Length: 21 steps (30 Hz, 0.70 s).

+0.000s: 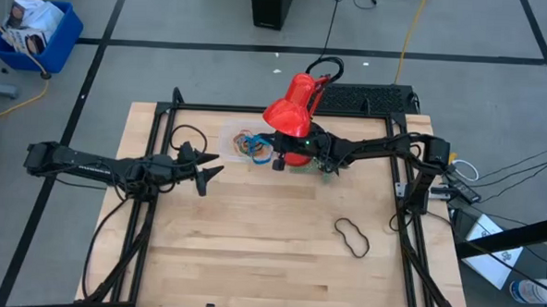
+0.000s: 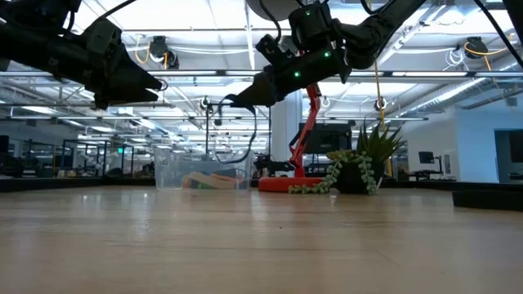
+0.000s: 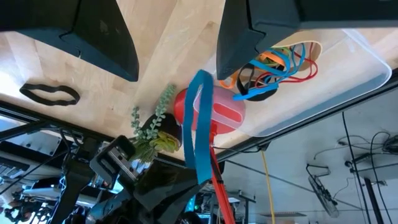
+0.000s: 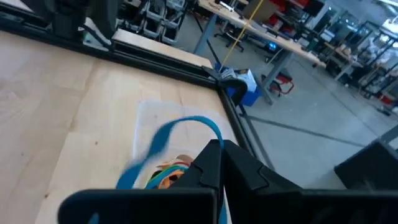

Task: Pick and place rubber bands into bin
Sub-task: Put the blue rubber band into the transparent bin

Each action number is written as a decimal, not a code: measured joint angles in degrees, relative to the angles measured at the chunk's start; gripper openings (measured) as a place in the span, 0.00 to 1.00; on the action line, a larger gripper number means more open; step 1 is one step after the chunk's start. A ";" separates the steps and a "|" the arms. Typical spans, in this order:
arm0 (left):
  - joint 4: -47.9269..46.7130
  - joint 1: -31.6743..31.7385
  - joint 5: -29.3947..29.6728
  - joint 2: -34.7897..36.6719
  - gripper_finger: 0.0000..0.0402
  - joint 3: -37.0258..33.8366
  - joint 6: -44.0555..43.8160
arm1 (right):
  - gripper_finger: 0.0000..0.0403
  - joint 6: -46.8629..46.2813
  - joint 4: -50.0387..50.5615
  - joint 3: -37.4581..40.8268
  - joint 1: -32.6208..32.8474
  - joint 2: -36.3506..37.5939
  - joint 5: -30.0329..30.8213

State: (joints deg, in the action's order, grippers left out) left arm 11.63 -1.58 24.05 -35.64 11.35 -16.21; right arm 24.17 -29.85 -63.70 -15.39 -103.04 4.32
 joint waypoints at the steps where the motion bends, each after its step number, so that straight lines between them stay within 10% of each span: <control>1: 0.02 0.01 0.00 0.02 0.56 0.00 -0.02 | 0.00 0.49 -0.26 0.00 0.02 0.00 0.00; 21: 0.07 0.02 0.05 0.02 0.56 0.00 1.05 | 0.00 3.57 -5.99 -0.25 -0.03 -1.08 -0.16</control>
State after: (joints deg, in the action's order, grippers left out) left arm 11.70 -1.56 24.10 -35.62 11.35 -15.16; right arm 27.74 -35.84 -63.95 -15.42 -104.12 4.16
